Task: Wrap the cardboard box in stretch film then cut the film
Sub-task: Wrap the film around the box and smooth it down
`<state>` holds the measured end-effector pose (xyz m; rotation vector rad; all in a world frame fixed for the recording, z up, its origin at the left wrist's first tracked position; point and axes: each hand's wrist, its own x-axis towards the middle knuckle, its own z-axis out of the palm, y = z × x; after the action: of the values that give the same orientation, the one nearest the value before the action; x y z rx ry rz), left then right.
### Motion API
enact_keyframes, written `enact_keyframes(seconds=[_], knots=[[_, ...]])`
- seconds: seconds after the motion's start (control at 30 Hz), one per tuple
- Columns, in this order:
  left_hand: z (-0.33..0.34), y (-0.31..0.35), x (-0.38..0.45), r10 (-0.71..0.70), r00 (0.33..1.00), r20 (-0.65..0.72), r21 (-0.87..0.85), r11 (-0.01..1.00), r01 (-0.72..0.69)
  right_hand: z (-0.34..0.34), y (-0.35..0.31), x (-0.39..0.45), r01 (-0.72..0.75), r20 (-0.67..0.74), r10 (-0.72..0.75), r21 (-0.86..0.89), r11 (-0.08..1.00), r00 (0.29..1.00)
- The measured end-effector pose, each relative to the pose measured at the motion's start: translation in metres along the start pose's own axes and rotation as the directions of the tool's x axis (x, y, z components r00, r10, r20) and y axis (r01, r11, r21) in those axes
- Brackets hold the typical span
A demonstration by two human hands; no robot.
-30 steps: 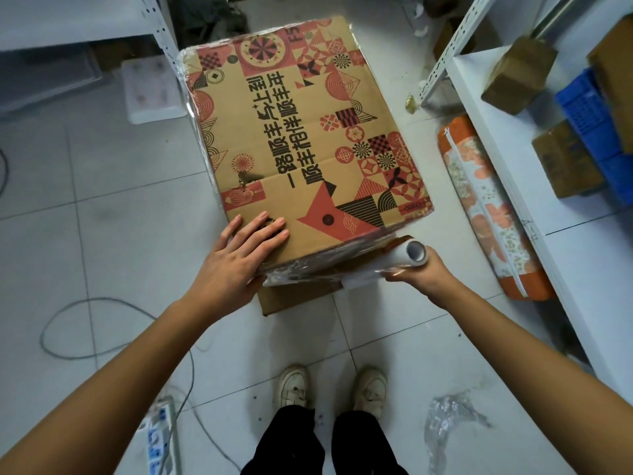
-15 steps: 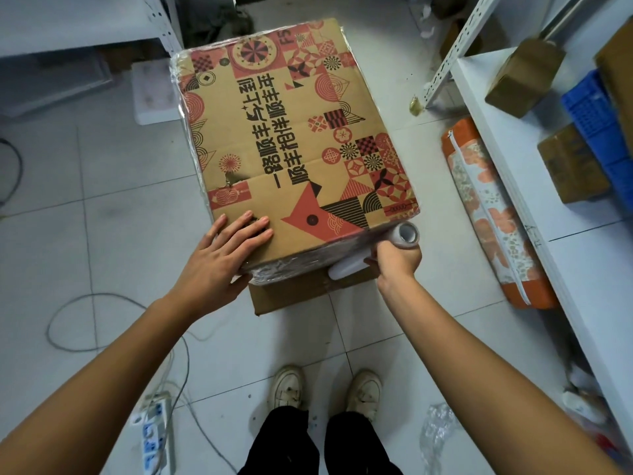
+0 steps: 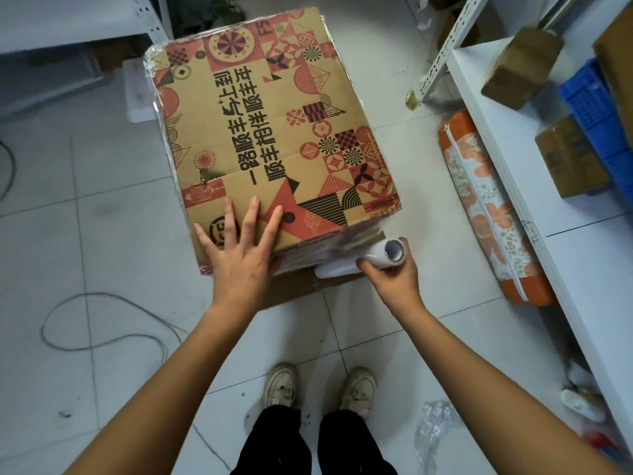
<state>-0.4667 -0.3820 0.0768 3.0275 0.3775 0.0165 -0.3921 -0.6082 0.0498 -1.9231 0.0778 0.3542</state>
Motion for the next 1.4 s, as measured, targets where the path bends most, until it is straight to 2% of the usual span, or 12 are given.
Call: enact_keyframes(seconds=[0.13,0.27,0.47,0.57,0.63,0.73,0.87,0.97,1.2,1.27,1.3,1.4], knots=[[0.0,0.001,-0.001,-0.005,1.0,-0.011,-0.028,1.0,0.005,-0.01,0.014,-0.009,0.003,-0.012,-0.002,0.034,0.999,1.0],[0.0,0.003,0.001,-0.006,1.0,-0.018,-0.014,1.0,0.006,-0.011,0.007,0.006,0.016,0.045,-0.018,0.052,0.999,0.999],[-0.003,0.001,-0.001,-0.024,1.0,-0.013,0.014,1.0,0.024,-0.027,0.014,0.014,0.085,0.316,-0.089,0.029,0.996,0.945],[-0.006,0.005,0.001,-0.03,1.0,-0.003,0.018,0.999,0.03,-0.043,0.016,0.018,0.146,0.44,-0.098,-0.077,0.986,0.892],[-0.007,0.006,0.001,-0.035,0.999,-0.001,0.024,0.999,0.035,-0.047,0.009,0.024,0.195,0.455,-0.105,-0.156,0.968,0.884],[-0.006,0.006,0.001,-0.041,0.999,-0.001,0.027,0.999,0.041,-0.046,0.0,0.035,0.192,0.424,-0.101,-0.177,0.965,0.9],[-0.003,0.003,0.001,-0.028,0.999,-0.026,0.026,0.999,0.029,-0.047,-0.002,0.039,0.114,0.497,-0.063,-0.072,0.991,0.865],[0.0,0.004,0.003,-0.016,0.999,-0.04,0.033,0.999,0.018,-0.057,0.0,0.042,0.156,0.568,-0.106,-0.04,0.987,0.816],[-0.003,0.004,-0.002,-0.018,0.999,-0.038,-0.004,1.0,0.018,-0.072,-0.001,0.057,0.186,0.639,0.0,-0.224,0.957,0.769],[-0.004,0.005,-0.001,-0.02,0.999,-0.031,-0.019,1.0,0.019,-0.073,-0.006,0.061,0.183,0.621,0.008,-0.244,0.952,0.784],[-0.005,0.005,-0.001,-0.02,0.999,-0.03,-0.022,1.0,0.019,-0.072,-0.008,0.064,0.162,0.58,0.01,-0.243,0.956,0.815],[-0.006,0.004,-0.002,-0.011,1.0,-0.024,-0.024,1.0,0.011,-0.066,-0.014,0.067,0.071,0.363,0.009,-0.208,0.975,0.932]])
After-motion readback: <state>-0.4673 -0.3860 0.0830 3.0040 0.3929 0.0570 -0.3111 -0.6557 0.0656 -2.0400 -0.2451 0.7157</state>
